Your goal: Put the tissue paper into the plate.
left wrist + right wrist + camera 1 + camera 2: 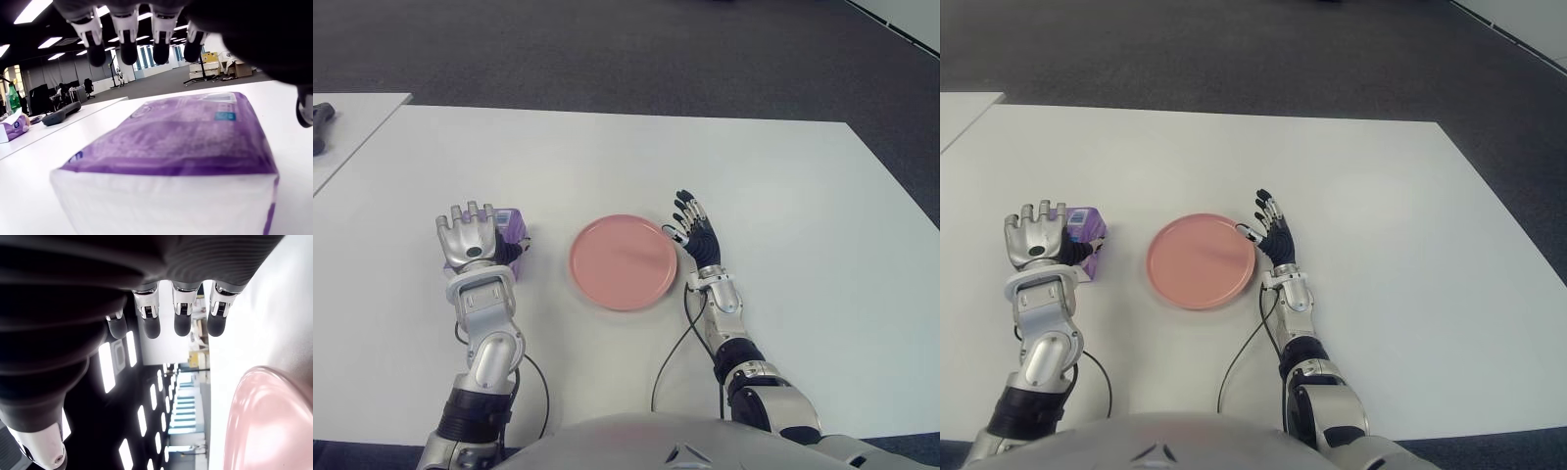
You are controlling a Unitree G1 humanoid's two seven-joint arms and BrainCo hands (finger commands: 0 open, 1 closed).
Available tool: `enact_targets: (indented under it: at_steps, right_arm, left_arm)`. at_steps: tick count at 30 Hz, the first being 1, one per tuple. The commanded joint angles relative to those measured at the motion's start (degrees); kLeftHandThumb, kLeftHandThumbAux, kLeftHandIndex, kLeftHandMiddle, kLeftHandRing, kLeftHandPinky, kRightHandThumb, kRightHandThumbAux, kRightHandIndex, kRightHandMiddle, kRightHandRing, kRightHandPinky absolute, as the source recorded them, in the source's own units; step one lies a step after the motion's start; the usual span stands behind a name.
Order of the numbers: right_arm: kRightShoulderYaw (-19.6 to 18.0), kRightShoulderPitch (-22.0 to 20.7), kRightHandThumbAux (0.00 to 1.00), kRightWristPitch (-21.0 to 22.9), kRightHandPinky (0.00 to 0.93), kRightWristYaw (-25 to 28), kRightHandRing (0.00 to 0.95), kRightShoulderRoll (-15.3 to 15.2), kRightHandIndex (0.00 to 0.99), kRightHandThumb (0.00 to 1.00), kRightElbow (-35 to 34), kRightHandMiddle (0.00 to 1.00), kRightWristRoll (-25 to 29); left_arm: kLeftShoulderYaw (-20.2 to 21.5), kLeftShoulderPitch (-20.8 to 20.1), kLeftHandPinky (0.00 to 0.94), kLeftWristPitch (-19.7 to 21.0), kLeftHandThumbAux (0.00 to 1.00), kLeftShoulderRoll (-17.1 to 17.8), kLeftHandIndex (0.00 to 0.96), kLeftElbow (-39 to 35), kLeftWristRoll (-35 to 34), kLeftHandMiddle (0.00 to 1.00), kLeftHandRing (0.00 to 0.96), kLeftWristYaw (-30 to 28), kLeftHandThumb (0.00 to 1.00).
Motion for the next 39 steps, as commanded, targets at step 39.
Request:
enact_targets:
  at_steps: [39]
  right_arm:
    - [-2.7,7.4,0.706,0.0,0.044,1.3,0.002,-1.4,0.042,0.081,5.6,0.017,1.5]
  left_arm:
    - [-1.0,-2.0,0.000,0.5,0.282,0.9,0.000,4.9,-3.5,0.000,0.000,-5.0,0.000]
